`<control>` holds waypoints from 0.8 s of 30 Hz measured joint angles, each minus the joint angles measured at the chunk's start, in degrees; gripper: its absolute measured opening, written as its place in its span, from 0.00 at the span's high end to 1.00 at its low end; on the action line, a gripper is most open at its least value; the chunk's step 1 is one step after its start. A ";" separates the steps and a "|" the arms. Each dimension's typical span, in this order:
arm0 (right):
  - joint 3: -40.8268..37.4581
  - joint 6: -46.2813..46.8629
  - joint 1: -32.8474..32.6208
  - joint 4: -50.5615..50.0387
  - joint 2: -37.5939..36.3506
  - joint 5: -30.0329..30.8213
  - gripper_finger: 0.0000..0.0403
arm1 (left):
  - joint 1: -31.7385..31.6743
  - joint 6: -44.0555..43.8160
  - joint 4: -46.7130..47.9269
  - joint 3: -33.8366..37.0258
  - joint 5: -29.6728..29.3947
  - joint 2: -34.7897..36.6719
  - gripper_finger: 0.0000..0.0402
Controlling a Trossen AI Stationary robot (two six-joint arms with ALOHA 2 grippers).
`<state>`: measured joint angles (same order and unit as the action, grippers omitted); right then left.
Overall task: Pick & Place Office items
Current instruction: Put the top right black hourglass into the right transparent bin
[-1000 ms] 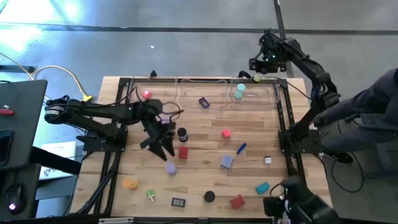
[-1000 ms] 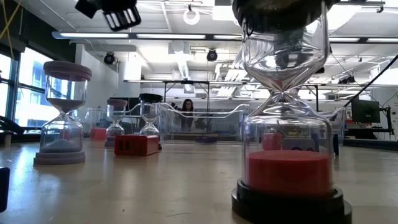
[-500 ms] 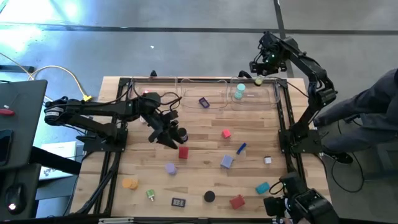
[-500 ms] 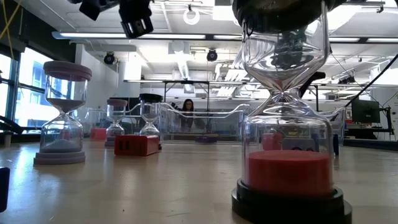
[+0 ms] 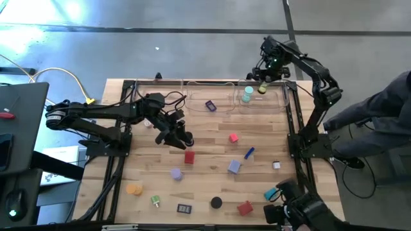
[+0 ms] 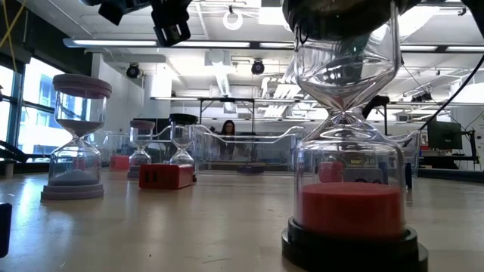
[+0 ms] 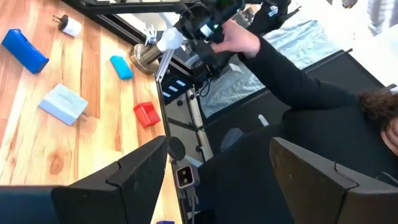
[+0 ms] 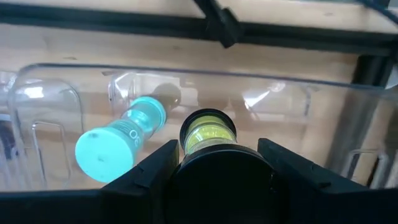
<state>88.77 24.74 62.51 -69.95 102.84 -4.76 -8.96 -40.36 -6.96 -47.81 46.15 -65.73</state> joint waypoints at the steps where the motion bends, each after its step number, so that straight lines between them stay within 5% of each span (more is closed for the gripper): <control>1: 0.00 0.34 -0.38 -0.03 0.45 0.07 0.53 | 0.13 -0.02 0.02 0.01 0.00 0.00 0.31; 24: 0.00 6.11 -7.53 1.68 3.31 6.45 0.53 | 3.04 -1.29 0.07 -0.01 2.54 0.00 0.31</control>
<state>88.77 30.85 54.98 -68.27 106.15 1.69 -5.93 -41.65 -6.90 -47.81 48.69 -65.73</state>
